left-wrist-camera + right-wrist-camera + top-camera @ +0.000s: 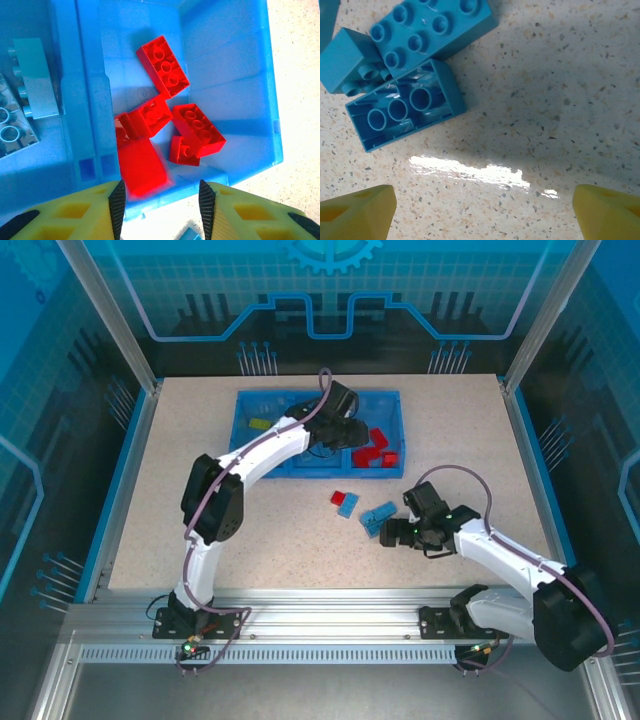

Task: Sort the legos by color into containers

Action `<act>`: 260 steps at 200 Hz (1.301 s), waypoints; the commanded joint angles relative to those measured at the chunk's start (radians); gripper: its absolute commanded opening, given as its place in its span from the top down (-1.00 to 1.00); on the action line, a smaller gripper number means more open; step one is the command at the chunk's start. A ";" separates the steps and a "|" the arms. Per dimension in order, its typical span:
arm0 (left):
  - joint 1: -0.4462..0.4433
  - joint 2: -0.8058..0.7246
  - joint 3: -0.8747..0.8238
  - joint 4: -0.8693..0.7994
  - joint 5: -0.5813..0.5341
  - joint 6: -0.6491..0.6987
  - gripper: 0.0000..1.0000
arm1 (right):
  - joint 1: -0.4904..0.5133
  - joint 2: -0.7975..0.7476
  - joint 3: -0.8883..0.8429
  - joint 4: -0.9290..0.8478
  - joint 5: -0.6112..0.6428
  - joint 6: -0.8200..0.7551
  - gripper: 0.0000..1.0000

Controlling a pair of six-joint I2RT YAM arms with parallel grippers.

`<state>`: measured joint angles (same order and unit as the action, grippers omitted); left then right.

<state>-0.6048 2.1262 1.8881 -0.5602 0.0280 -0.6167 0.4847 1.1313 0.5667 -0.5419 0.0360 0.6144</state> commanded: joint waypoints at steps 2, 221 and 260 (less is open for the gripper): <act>0.002 0.036 0.071 -0.006 0.023 -0.024 0.08 | 0.020 0.008 0.019 0.011 0.001 0.029 -0.84; 0.081 -0.457 -0.608 0.050 -0.071 -0.021 -0.75 | 0.153 0.435 0.249 0.026 0.094 -0.157 -0.70; 0.120 -0.514 -0.687 0.059 -0.077 -0.024 -0.77 | 0.178 0.446 0.281 -0.023 0.142 -0.151 -0.29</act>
<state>-0.5110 1.6653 1.2438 -0.5159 -0.0277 -0.6285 0.6277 1.5677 0.8173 -0.5205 0.1551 0.4690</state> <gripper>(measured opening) 0.881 0.696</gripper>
